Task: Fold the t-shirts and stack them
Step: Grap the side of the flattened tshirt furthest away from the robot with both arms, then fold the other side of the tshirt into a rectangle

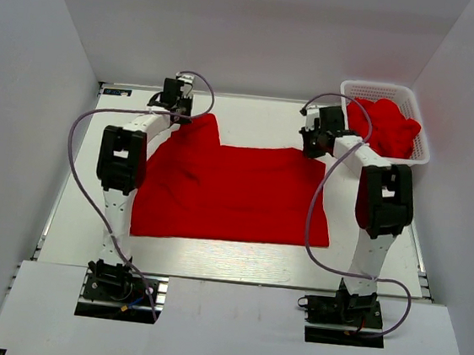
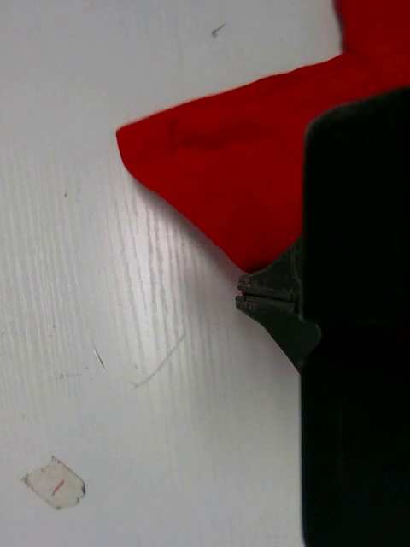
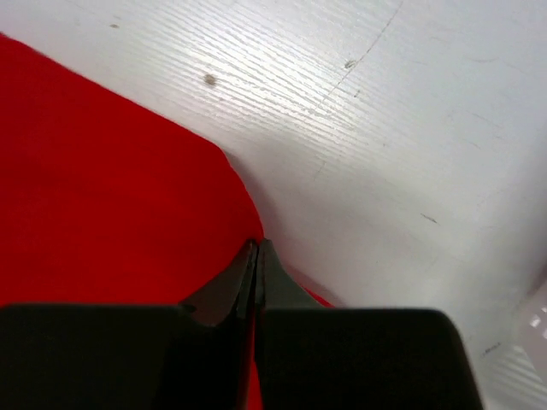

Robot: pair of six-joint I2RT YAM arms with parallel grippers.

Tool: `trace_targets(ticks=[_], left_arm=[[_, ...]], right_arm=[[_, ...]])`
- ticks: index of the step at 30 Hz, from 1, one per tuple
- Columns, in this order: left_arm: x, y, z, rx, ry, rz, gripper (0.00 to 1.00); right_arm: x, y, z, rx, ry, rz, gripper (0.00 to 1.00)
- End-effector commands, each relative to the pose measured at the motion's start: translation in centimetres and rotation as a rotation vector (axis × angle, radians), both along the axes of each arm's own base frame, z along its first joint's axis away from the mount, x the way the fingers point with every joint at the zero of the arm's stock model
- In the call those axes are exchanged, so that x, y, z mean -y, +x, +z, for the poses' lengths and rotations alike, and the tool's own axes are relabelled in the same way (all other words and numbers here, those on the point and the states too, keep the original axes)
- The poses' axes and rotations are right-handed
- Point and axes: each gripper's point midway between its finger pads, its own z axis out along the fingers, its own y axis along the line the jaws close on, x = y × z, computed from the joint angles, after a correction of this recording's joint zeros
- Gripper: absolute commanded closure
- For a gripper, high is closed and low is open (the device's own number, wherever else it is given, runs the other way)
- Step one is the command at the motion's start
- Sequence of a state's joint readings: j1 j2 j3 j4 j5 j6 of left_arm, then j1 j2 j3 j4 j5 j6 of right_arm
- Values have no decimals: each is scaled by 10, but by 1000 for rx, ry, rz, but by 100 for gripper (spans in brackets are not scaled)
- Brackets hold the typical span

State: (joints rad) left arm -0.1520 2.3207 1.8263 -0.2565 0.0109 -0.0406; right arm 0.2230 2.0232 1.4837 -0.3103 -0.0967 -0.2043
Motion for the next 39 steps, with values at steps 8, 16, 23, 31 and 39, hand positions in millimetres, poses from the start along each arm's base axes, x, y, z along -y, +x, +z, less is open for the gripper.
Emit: trace_targets(ticks=[8, 16, 23, 31, 39], left_arm=[[-4, -63, 110, 139, -91, 11, 100], [-10, -149, 109, 64, -144, 64, 100], [-23, -212, 118, 61, -204, 166, 100], [-41, -262, 132, 53, -215, 265, 100], [-50, -318, 122, -33, -205, 302, 100]], right_arm=[[-4, -24, 40, 126, 42, 71, 100], [-5, -46, 46, 160, 62, 86, 100], [-5, -62, 50, 170, 65, 58, 100], [-4, -80, 49, 167, 78, 28, 100], [-2, -84, 56, 177, 78, 2, 100]])
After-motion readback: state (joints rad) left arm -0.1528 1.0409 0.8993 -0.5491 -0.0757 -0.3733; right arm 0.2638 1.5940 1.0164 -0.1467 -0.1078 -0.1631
